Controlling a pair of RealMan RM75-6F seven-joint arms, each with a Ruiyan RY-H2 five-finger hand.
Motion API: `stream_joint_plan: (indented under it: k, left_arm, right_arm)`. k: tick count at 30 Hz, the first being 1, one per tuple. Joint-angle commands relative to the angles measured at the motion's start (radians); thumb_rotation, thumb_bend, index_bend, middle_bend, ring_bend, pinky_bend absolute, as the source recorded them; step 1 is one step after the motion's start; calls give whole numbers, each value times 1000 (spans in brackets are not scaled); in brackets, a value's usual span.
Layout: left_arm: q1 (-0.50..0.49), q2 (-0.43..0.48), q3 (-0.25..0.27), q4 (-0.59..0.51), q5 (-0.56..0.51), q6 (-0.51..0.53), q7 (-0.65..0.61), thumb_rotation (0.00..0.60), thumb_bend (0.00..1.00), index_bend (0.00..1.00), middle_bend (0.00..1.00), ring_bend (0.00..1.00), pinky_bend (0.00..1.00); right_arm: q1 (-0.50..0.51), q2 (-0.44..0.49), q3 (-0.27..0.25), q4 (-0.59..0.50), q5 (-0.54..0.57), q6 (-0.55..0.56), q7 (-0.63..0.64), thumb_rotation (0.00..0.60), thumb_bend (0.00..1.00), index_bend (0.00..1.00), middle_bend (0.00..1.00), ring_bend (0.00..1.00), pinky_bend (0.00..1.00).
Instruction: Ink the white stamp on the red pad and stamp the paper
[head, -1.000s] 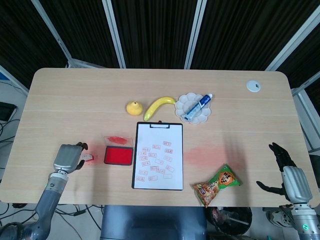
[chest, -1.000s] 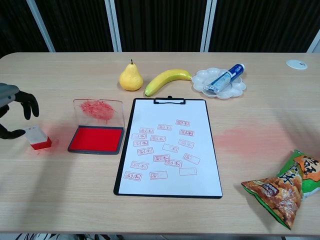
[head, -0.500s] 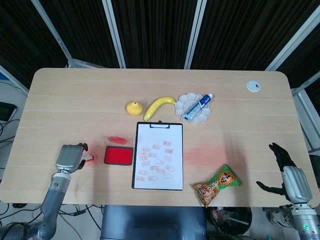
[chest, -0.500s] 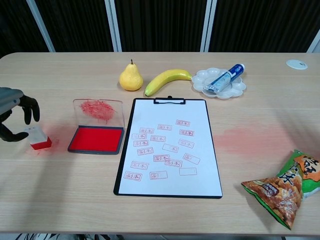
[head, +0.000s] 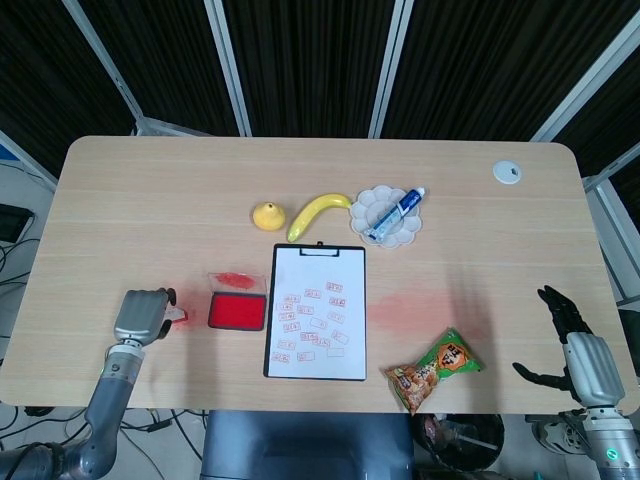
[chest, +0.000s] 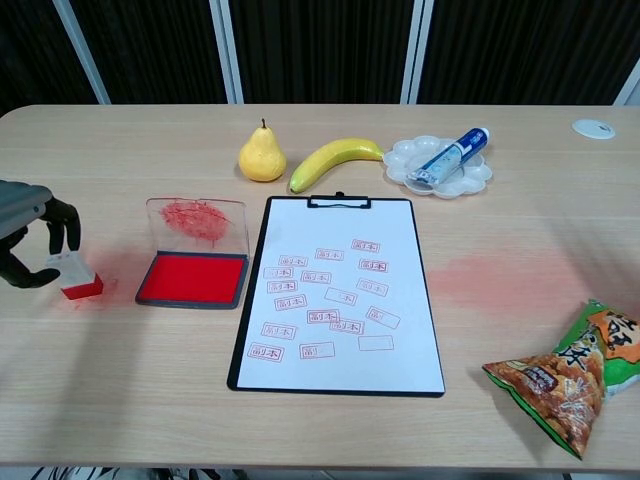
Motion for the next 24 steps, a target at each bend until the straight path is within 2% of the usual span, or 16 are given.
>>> stream_joint_plan:
  k: [1, 24]
  left_arm:
    - [0, -1, -2, 2, -5, -2, 2, 600, 332, 438, 455, 828, 973]
    - [-8, -26, -9, 32, -10, -20, 4, 600, 335, 452, 471, 827, 973]
  right_arm:
    - [0, 0, 0, 0, 0, 0, 0, 600, 124, 21, 0, 0, 219]
    - [-2, -2, 1, 0, 0, 6, -9, 600, 124, 22, 0, 0, 219]
